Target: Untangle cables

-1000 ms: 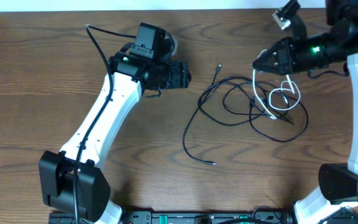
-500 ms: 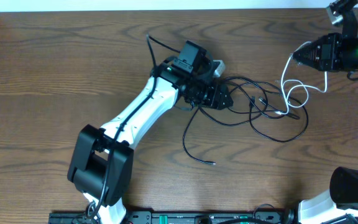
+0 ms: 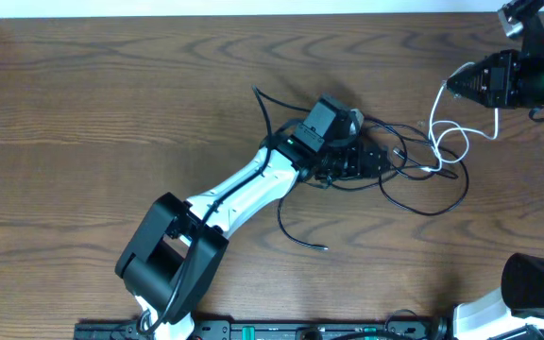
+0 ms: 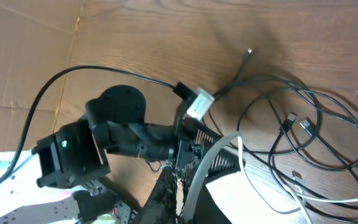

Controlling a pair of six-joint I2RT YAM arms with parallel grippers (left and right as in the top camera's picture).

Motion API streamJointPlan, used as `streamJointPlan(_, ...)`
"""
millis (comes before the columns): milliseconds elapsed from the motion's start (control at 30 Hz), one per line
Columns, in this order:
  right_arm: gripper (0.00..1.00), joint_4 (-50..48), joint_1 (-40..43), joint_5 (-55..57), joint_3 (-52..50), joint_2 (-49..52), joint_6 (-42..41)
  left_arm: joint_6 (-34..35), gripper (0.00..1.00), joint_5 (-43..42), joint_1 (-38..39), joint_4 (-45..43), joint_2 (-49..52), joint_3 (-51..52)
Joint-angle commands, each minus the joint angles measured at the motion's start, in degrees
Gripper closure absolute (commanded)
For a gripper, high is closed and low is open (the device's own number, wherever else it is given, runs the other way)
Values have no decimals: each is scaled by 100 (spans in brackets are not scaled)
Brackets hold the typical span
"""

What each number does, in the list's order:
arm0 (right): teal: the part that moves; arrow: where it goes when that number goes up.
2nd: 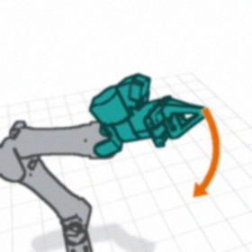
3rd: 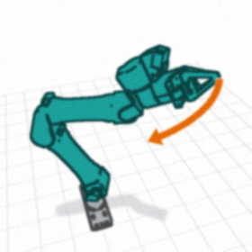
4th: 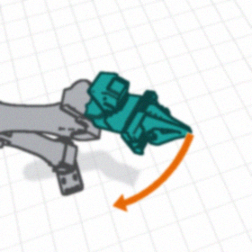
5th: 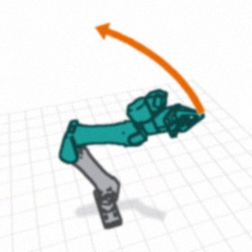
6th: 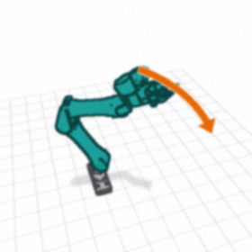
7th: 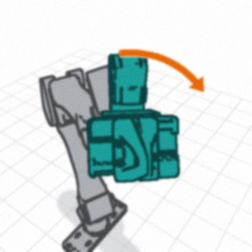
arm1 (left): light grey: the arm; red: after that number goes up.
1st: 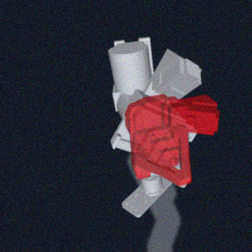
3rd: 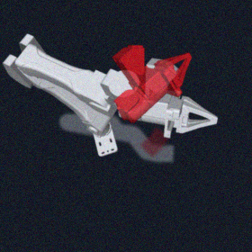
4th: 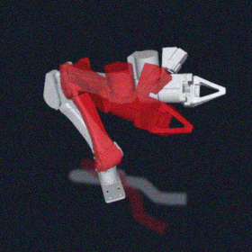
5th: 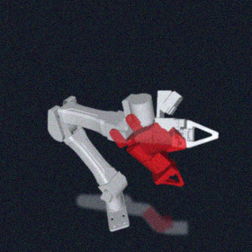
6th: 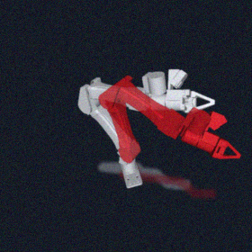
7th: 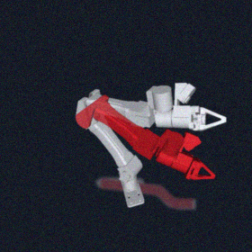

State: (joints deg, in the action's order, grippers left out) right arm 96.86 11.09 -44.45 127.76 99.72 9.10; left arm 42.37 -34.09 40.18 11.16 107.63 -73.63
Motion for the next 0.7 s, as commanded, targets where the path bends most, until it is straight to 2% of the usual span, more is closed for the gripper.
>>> streamJointPlan(0,99,13,50,-48,15,-83,85,1768,8,531,-50,-293,79,-4)
streamJointPlan(33,99,24,50,-48,15,-83,85,2284,8,564,-44,-505,155,-4)
streamJointPlan(200,99,22,50,-46,15,-83,85,3265,12,273,11,-1220,601,-4)
streamJointPlan(367,99,26,50,103,15,-83,85,3486,19,-415,68,-1954,1045,-4)
streamJointPlan(600,99,13,50,105,15,-83,85,3486,20,-428,201,-1987,1095,-4)
streamJointPlan(667,99,7,50,107,15,-83,85,3493,25,-463,256,-1985,1095,-4)
